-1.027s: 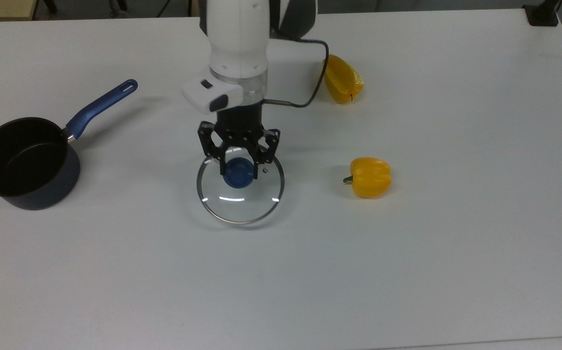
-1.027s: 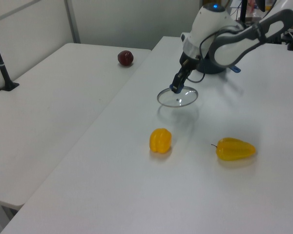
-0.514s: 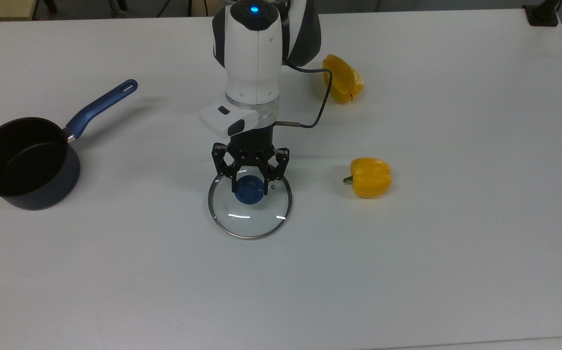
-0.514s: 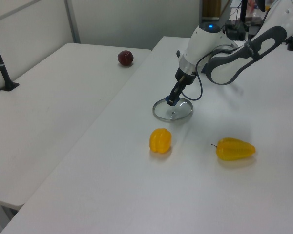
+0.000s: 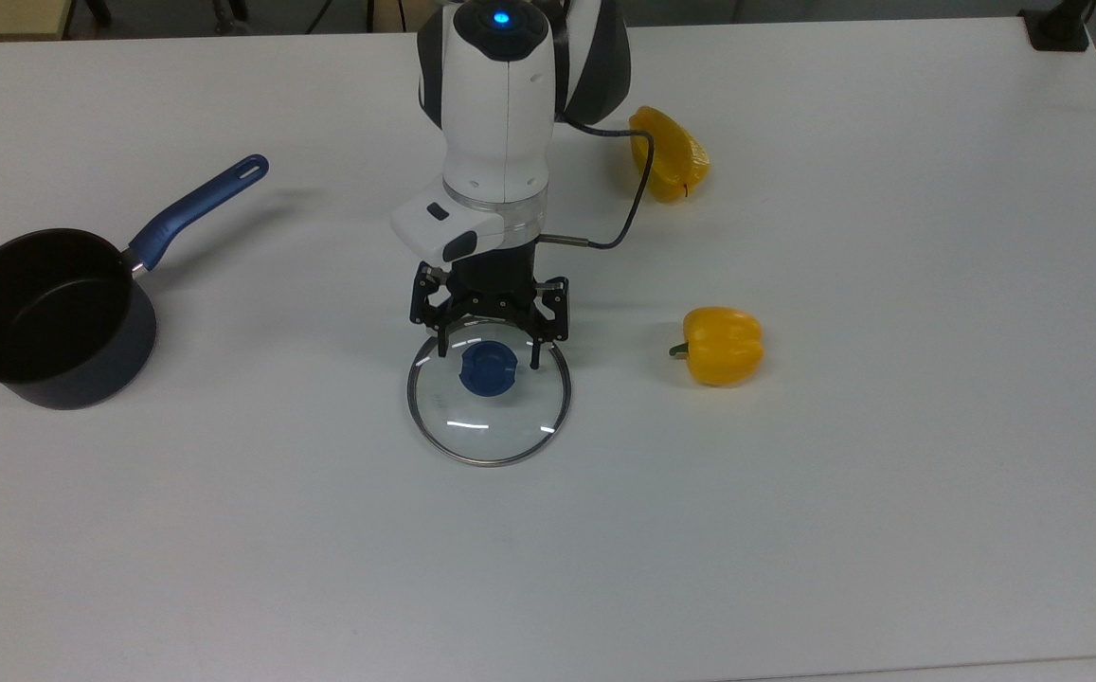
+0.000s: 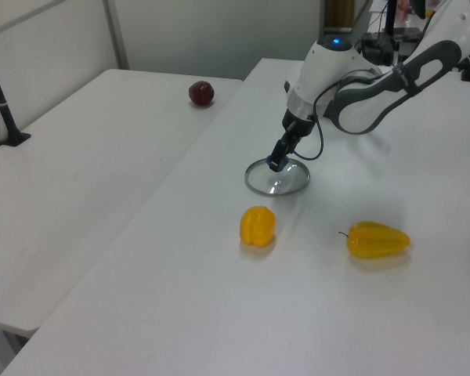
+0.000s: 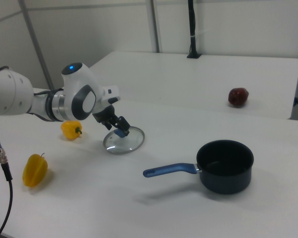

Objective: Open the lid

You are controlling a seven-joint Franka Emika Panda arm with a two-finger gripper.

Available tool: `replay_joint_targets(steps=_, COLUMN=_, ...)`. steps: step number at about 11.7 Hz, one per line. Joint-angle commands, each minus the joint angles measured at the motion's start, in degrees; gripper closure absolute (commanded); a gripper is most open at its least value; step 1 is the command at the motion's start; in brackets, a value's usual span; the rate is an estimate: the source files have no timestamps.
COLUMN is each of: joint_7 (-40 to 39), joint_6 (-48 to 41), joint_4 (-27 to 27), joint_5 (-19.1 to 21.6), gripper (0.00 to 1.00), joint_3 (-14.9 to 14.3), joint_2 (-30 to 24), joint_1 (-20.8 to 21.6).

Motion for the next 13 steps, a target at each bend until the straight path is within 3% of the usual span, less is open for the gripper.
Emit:
replay_joint_targets(steps=1, joint_7=0.9, joint_6=-14.3, joint_4=-0.4, joint_5=-1.6, gripper=0.0, joint_3=-0.8, joint_2=-8.8, joint_1=1.2)
replay_joint_targets(steps=5, joint_7=-9.7, joint_6=-37.6, joint_4=2.0, joint_5=-0.8, gripper=0.0, joint_3=-0.8, joint_2=-18.8, joint_1=0.5)
replay_joint_targets(steps=7, joint_7=-11.0, joint_6=-45.9, joint_4=2.0, joint_5=-0.5, gripper=0.0, joint_3=-1.4, joint_2=-24.1, joint_1=0.3)
replay_joint_targets(steps=9, joint_7=-11.2, joint_6=-50.5, joint_4=2.1, joint_5=0.6, gripper=0.0, joint_3=-1.6, joint_2=-27.4, joint_1=-1.6)
replay_joint_targets(steps=13, joint_7=-11.1, joint_6=-51.7, joint_4=2.2, joint_5=0.7, gripper=0.0, joint_3=-1.6, joint_2=-28.4, joint_1=-2.5)
